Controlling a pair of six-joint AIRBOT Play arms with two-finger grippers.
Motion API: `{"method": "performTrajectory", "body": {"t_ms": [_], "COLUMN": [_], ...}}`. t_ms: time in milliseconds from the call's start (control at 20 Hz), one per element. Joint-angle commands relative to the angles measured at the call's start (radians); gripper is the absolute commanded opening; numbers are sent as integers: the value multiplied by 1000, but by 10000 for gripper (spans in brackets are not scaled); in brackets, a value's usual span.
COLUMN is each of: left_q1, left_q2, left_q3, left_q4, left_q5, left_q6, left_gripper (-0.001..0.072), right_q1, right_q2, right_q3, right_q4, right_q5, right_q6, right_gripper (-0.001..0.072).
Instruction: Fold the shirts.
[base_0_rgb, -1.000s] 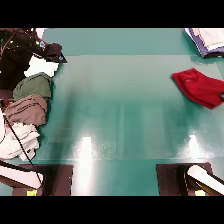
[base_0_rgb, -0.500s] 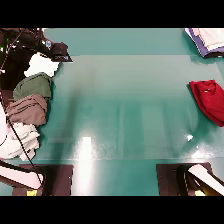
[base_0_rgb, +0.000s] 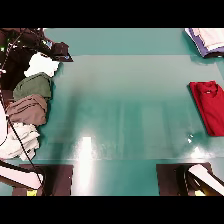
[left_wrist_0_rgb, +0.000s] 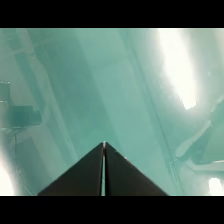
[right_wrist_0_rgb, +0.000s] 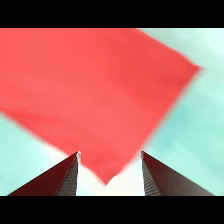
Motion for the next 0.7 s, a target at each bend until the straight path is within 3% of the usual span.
{"method": "performTrajectory", "body": {"t_ms": [0,200,250,300,350,650], "left_q1": [0,0,0,0,0,0], "left_q2": [1,1,1,1,1,1], "left_q3": [0,0,0,0,0,0], "left_q4": [1,-1,0,0,0,0], "left_q5": [0,0,3,3,3,3], "left_q6": [1,0,0,0,0,0], "left_gripper": [24,23,24,24,23,24], "right_q1": [128,509,605,690,772,1075], "right_q2": [1,1,1,1,1,1], "right_q3": [29,29,29,29,29,29], "right_q4": [256,272,272,270,271,270], "right_q5": [122,178,170,163,155,89], "right_q6": [-10,-11,-11,-11,-11,-11], "right_gripper": [449,437,325,139,17,16]}}
